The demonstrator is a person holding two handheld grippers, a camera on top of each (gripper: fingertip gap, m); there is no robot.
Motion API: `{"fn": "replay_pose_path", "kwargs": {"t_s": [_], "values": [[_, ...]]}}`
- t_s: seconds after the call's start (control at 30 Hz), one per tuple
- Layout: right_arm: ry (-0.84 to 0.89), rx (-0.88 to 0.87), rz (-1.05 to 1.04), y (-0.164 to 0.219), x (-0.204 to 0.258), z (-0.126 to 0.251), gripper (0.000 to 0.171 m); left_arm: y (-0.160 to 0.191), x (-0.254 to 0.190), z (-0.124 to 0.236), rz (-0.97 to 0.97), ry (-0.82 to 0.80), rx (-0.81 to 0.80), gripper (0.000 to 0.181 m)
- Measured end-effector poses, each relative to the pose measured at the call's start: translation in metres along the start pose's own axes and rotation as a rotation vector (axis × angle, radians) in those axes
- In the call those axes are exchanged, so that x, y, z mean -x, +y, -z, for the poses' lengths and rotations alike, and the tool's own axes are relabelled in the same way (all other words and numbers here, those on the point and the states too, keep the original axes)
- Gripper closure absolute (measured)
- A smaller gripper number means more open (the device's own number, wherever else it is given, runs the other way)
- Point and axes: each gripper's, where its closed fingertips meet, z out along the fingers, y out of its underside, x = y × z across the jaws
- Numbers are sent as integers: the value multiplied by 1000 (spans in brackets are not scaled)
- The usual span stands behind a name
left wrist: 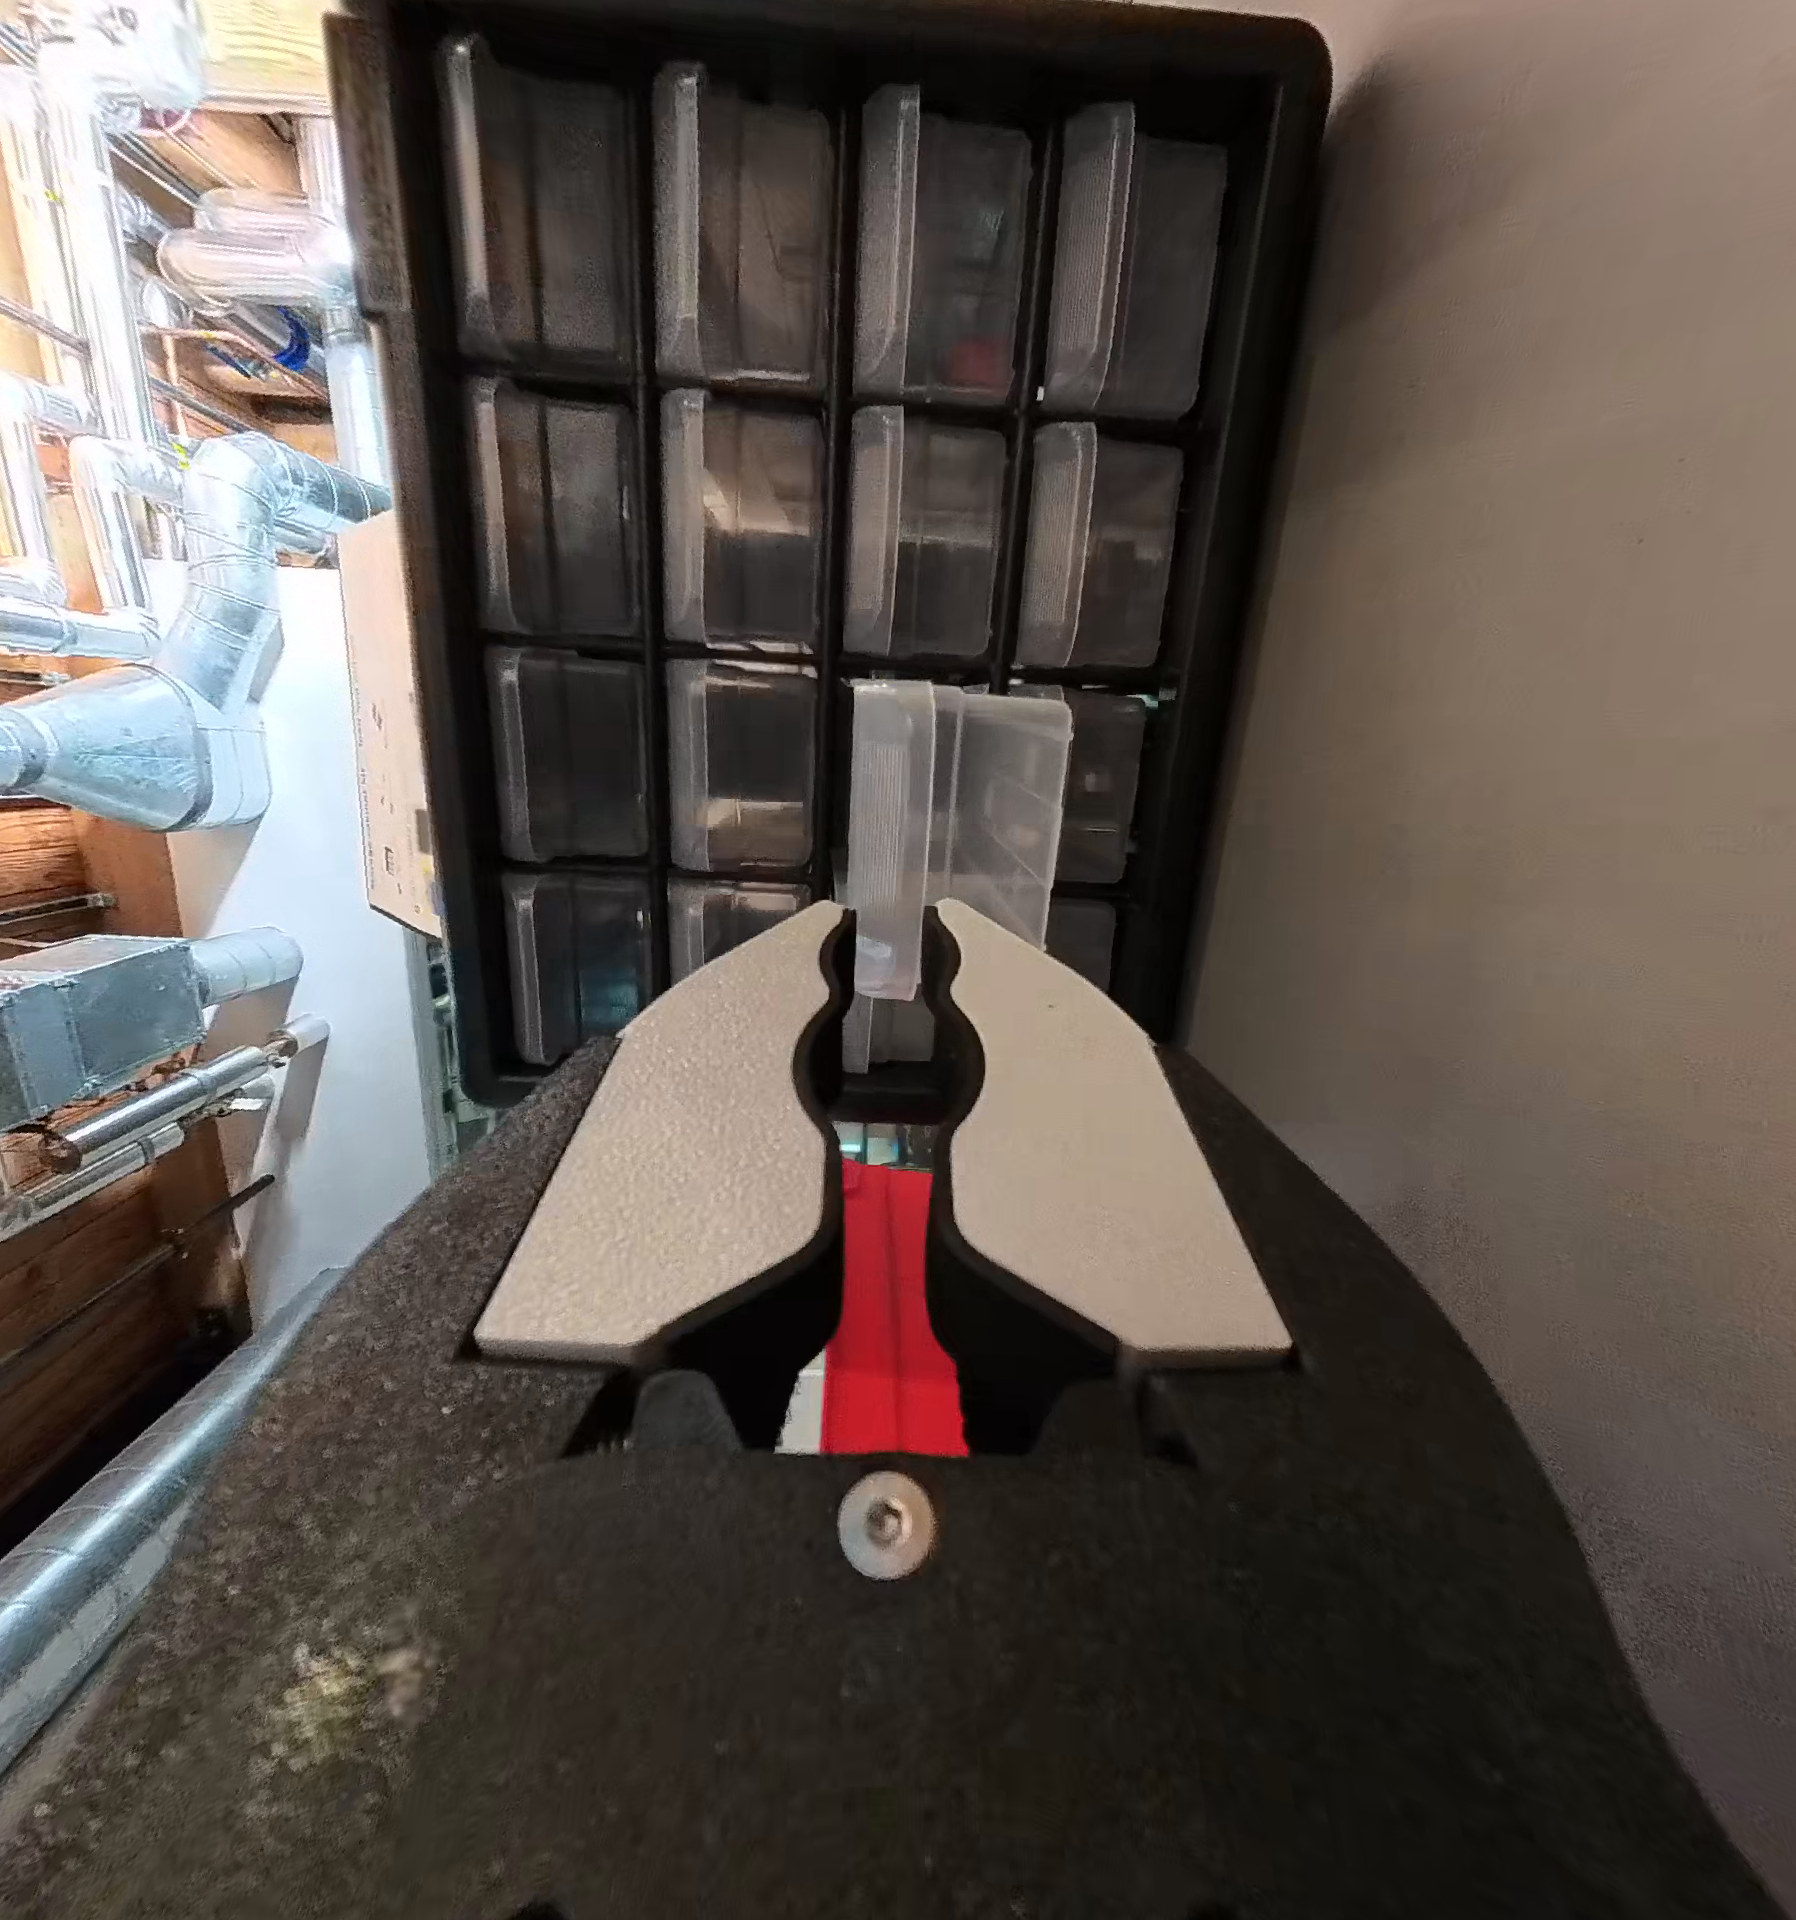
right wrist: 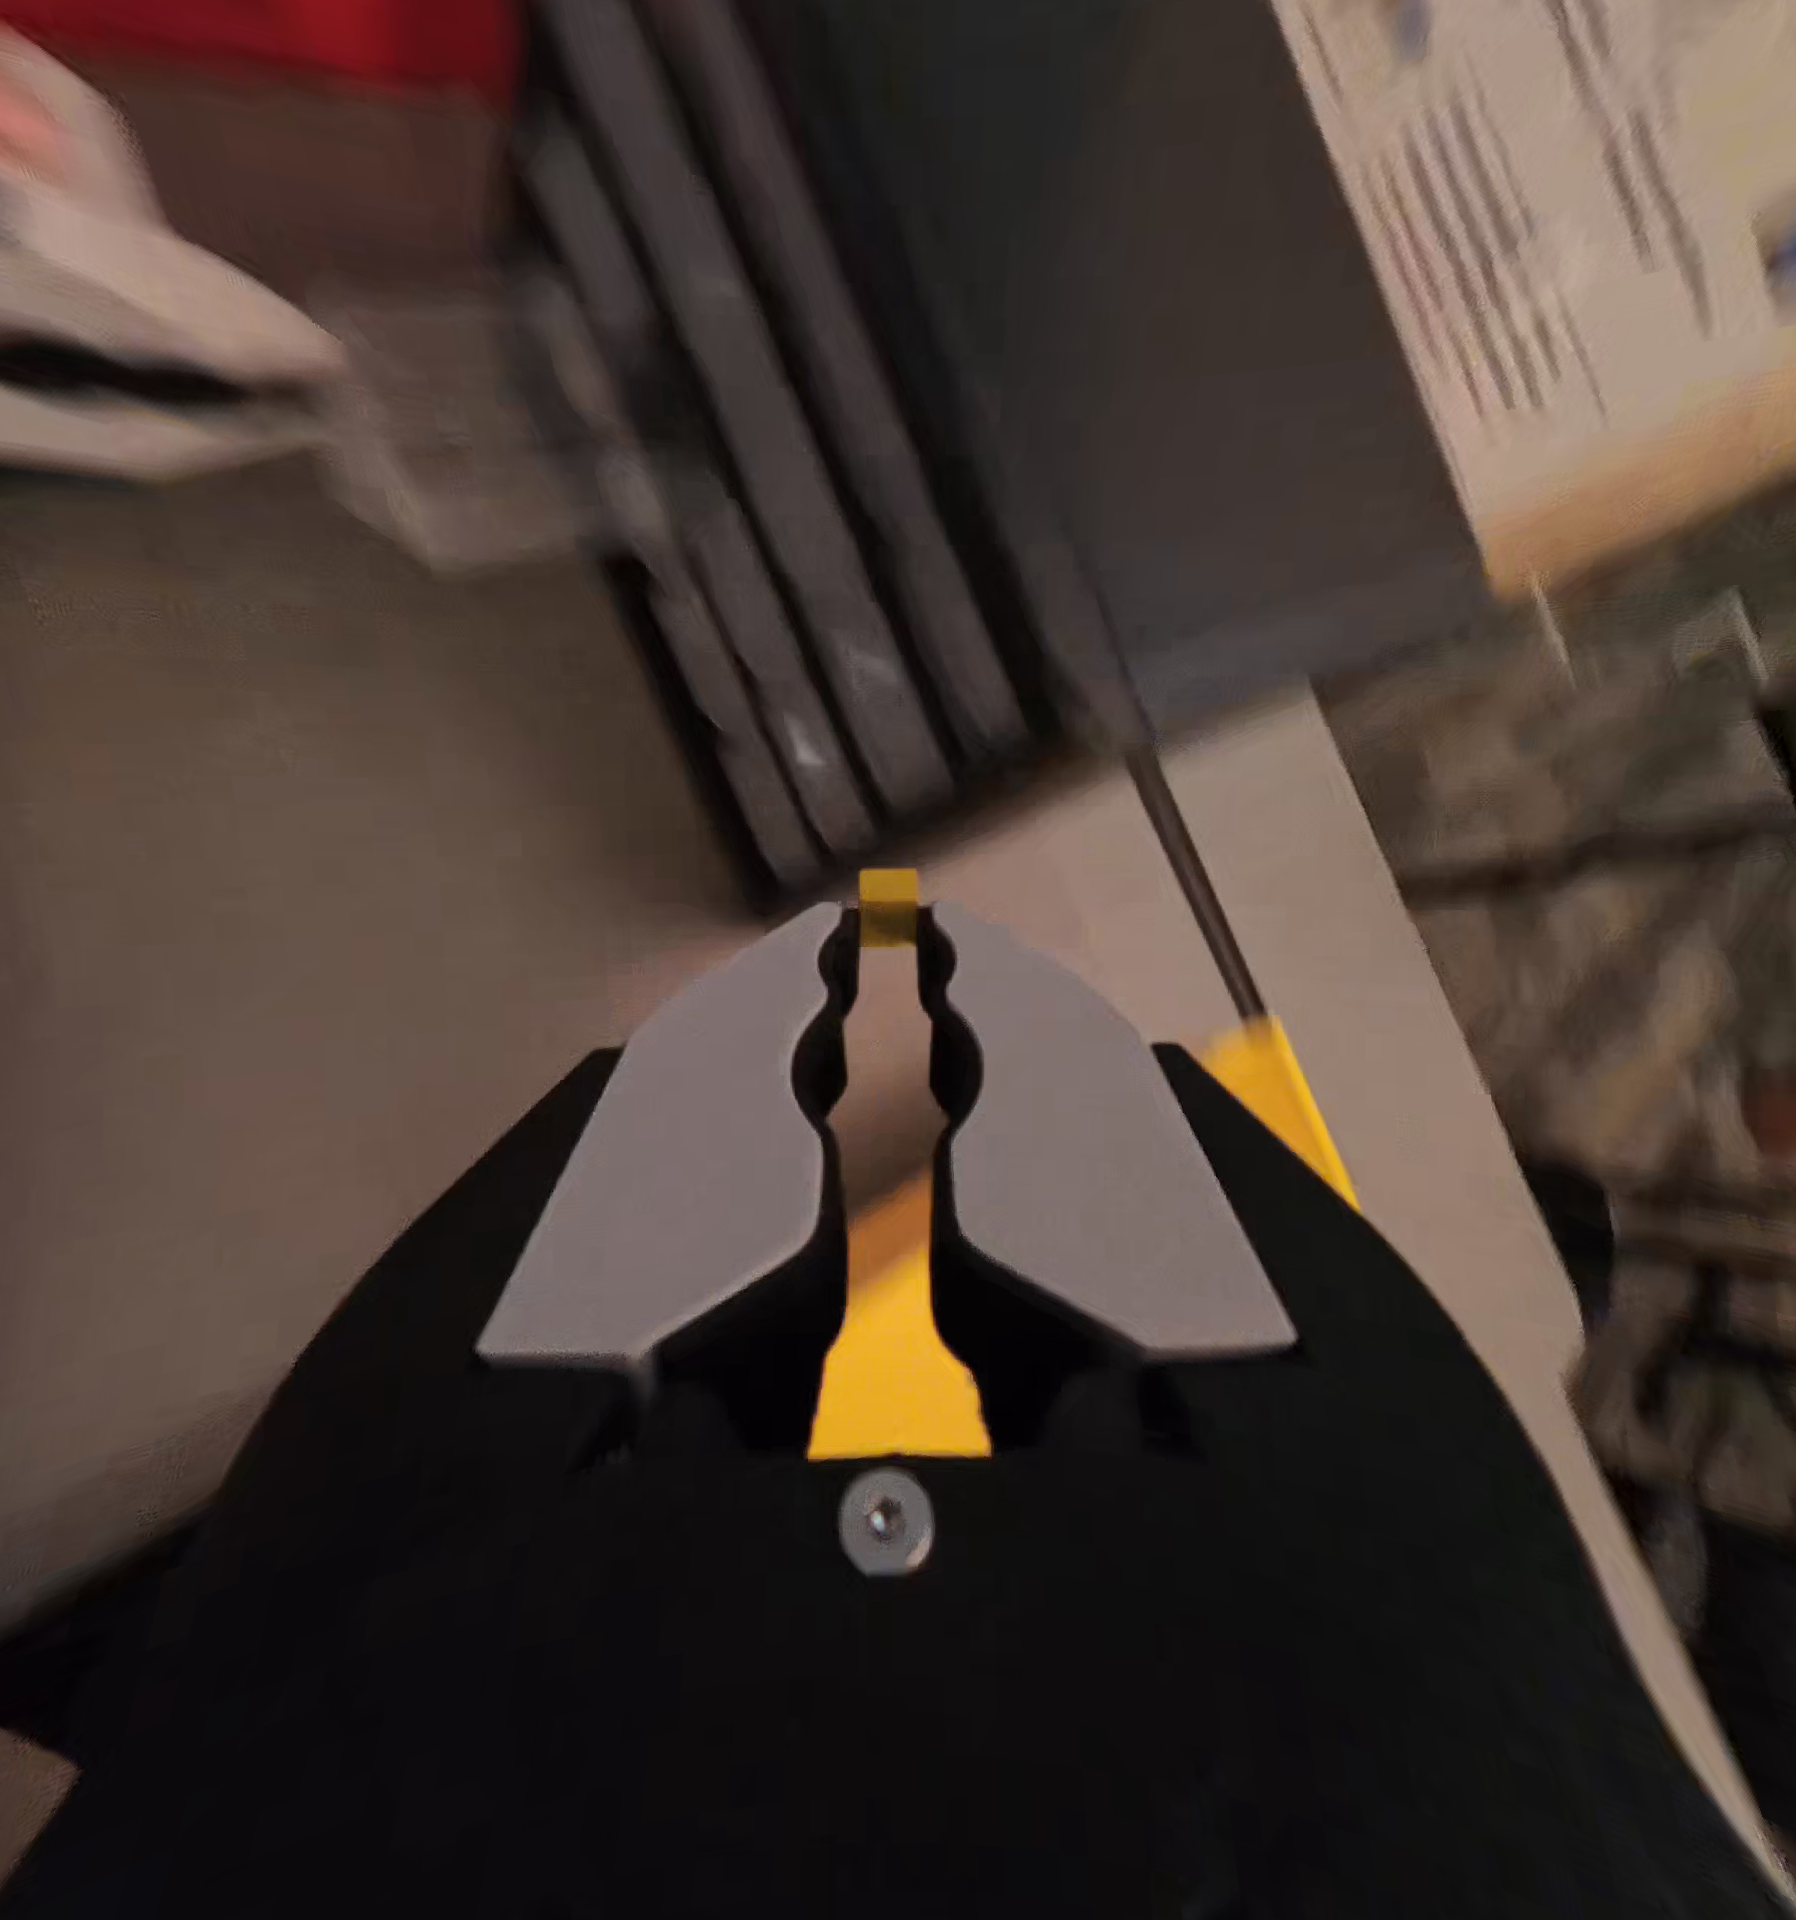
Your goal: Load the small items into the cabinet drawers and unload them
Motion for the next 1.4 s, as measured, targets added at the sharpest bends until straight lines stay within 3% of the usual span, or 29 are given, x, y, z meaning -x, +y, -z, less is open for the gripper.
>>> {"fn": "replay_pose_path", "kwargs": {"t_s": [0.1,0.2,0.33,0.5,0.7,0.77,1.23,1.27,1.33,1.4], "values": [[182,308,-317,110,-61,12,159,-1,1,-3,-13,-12,9,170],[182,479,-532,195,-80,-5,159,1,2,-10,-10,-12,32,170],[64,631,-728,261,-68,-37,159,7,5,-26,-10,-14,72,170],[-2,756,-783,288,-53,-52,159,12,5,-47,-10,-14,102,170],[24,738,-773,290,-59,-63,158,16,7,-62,-17,-35,124,170],[24,730,-764,287,-59,-61,148,17,8,-66,-19,-39,128,170],[87,548,-599,221,-77,-48,144,21,9,-83,-49,-63,172,171],[91,537,-579,216,-77,-48,144,21,8,-83,-27,-53,175,167],[95,513,-566,206,-78,-47,144,21,7,-78,10,-52,179,142],[108,492,-552,198,-79,-44,144,17,-2,-69,12,-23,148,139]]}}
